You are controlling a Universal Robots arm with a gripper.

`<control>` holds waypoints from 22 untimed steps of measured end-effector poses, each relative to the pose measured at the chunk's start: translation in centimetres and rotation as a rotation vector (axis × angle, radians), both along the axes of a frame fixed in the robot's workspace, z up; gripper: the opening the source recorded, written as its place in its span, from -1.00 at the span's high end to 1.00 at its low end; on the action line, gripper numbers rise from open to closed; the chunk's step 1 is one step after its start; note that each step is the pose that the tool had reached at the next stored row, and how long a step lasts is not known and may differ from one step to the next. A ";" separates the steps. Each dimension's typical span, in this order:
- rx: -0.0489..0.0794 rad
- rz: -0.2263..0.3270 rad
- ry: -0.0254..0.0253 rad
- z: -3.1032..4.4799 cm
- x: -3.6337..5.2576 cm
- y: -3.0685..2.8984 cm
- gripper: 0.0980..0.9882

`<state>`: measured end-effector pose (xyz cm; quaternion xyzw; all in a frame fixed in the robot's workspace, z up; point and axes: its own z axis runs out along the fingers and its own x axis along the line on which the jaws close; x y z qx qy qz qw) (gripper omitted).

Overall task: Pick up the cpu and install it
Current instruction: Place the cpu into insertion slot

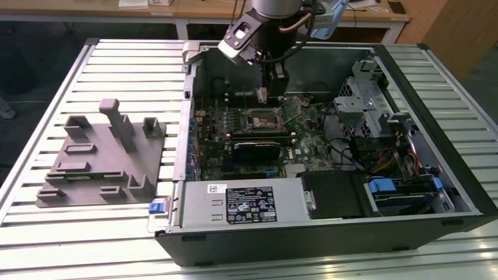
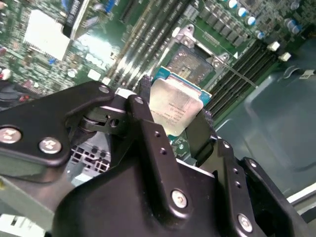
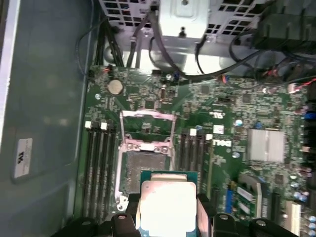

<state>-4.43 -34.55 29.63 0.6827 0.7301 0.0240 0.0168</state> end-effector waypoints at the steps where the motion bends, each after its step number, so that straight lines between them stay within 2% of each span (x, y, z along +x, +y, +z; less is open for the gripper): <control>1: 0.000 -0.003 0.0001 -0.31 0.00 0.41 0.00; 3: 0.000 -0.010 -0.0001 -0.66 0.00 0.63 0.00; 7: 0.000 -0.038 0.0000 -1.04 0.00 0.68 0.00; 10: 0.000 -0.039 -0.0001 -1.48 -0.01 0.72 0.00; 14: 0.000 -0.032 -0.0001 -2.22 0.00 1.23 0.00; 22: 0.000 -0.018 -0.0001 -3.67 0.00 1.65 0.00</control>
